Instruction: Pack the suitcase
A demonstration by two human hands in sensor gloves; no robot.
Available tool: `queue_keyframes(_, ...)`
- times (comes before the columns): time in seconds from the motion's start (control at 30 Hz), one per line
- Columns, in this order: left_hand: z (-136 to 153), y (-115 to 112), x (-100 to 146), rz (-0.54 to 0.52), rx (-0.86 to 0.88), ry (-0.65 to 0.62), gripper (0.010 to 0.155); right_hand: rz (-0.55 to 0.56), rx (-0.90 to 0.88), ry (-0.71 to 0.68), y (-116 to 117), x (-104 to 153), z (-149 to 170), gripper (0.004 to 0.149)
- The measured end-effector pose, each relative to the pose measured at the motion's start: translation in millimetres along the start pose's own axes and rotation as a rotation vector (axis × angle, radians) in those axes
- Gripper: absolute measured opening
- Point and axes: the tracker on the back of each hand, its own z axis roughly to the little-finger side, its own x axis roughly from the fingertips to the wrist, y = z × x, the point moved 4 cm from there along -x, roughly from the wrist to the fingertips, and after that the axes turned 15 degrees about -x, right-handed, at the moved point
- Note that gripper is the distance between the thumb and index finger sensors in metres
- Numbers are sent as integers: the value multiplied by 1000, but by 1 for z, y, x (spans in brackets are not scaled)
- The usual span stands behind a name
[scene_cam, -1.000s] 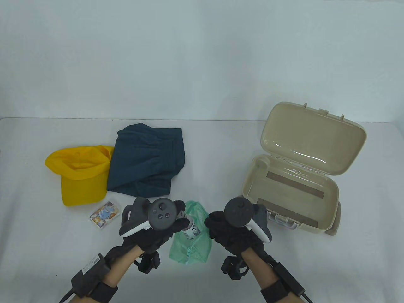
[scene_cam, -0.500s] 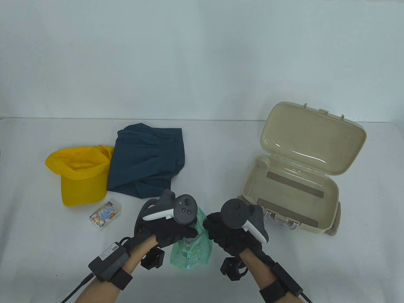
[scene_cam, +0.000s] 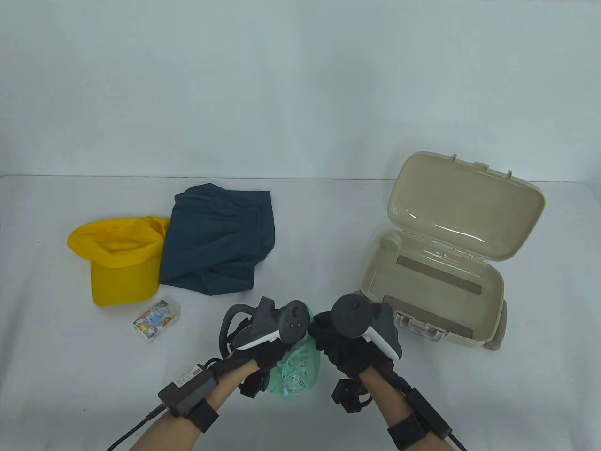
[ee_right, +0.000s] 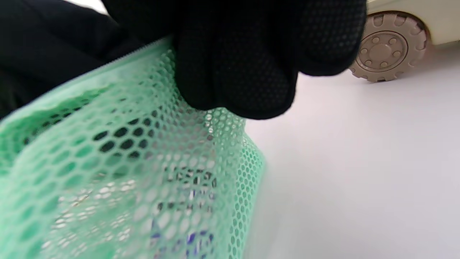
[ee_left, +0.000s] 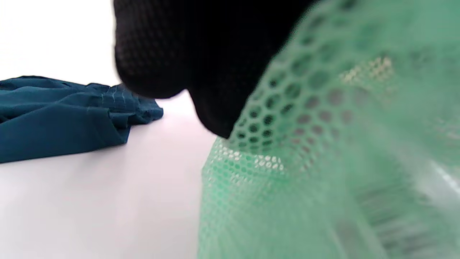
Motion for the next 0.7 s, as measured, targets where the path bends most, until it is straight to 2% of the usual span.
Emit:
queue_keyframes(0.13,10,2,1,52,134,-25,51,6,-1,-6,-2,2,0,43)
queue_keyframes(0.3,45,24,17,17,322,0,51,10,-13,-10,-5,1,0,44)
queue_keyframes(0.33,60,30,23,0,346,26,51,10,-10,-10,-5,2,0,44)
queue_keyframes(0.5,118,36,43,-19,279,177,56,10,-9,-12,-5,2,0,43)
queue_keyframes(0.6,162,25,55,10,146,333,58,10,-8,-12,-5,2,0,44)
queue_keyframes(0.7,201,2,66,85,85,461,62,13,-4,-14,-5,2,0,43)
